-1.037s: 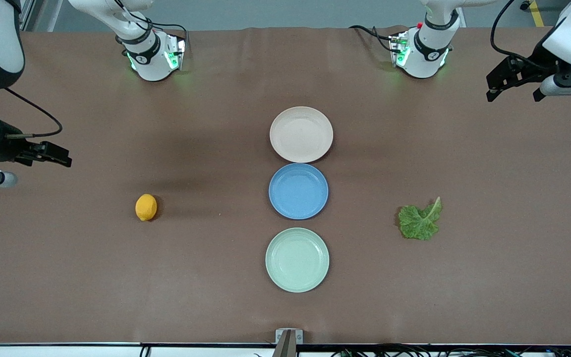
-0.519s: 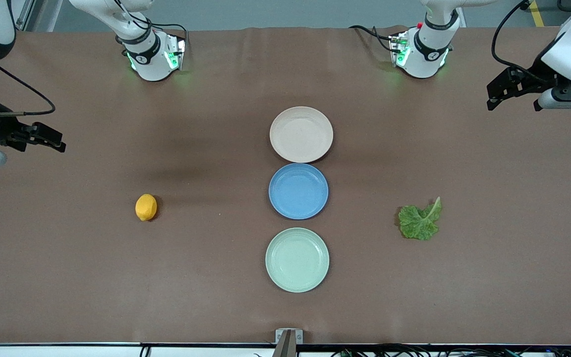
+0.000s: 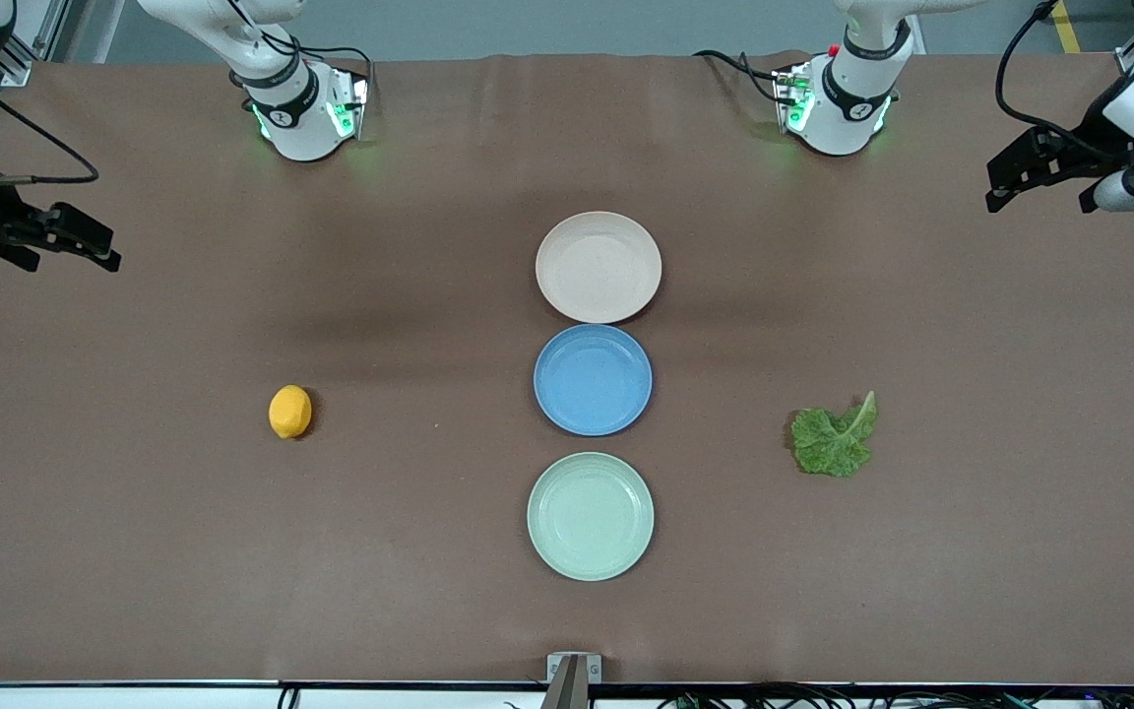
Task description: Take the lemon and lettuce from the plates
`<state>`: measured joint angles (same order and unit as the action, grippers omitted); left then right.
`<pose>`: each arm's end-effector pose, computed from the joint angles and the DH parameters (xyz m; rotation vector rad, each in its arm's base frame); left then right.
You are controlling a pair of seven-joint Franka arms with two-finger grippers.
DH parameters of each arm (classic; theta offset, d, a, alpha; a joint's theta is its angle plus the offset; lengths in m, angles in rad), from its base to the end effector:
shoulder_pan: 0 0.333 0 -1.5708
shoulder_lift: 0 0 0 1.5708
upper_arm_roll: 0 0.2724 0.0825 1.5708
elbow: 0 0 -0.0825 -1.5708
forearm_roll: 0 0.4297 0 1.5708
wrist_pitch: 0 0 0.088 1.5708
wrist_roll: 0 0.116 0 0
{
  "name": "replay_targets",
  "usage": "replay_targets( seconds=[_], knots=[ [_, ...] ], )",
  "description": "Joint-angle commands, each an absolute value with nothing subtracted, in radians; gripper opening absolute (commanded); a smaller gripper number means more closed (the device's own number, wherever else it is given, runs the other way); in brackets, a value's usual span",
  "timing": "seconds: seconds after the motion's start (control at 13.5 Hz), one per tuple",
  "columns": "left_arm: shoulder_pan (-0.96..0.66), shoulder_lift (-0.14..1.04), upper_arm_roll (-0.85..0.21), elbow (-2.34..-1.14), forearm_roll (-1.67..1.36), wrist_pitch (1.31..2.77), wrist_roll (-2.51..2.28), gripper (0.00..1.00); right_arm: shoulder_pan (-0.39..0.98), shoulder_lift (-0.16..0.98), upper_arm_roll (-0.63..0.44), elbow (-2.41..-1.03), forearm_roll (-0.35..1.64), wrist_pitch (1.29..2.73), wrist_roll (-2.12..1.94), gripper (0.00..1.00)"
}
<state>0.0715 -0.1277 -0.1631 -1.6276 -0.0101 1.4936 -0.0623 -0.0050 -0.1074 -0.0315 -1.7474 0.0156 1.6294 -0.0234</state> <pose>0.5547 -0.0572 0.6089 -3.1301 0.0448 0.0112 0.5736 -0.0198 0.5483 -3.1222 0.0217 0.0157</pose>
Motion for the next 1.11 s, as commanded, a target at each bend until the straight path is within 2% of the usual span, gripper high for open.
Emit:
replay_targets(
  seconds=[0.0, 0.37, 1.04],
  knots=[
    [0.077, -0.127, -0.166, -1.6, 0.012, 1.476, -0.046, 1.0, -0.031, -0.16, -0.012, -1.792, 0.003, 1.626, -0.051, 1.0],
    [0.069, -0.091, -0.17, -1.562, 0.017, 1.476, -0.052, 1.0, -0.023, -0.155, -0.012, -1.79, 0.003, 1.635, -0.073, 1.0],
    [0.064, -0.091, -0.173, -1.554, 0.014, 1.476, -0.046, 1.0, -0.023, -0.152, -0.012, -1.787, -0.017, 1.626, -0.106, 1.0]
  ],
)
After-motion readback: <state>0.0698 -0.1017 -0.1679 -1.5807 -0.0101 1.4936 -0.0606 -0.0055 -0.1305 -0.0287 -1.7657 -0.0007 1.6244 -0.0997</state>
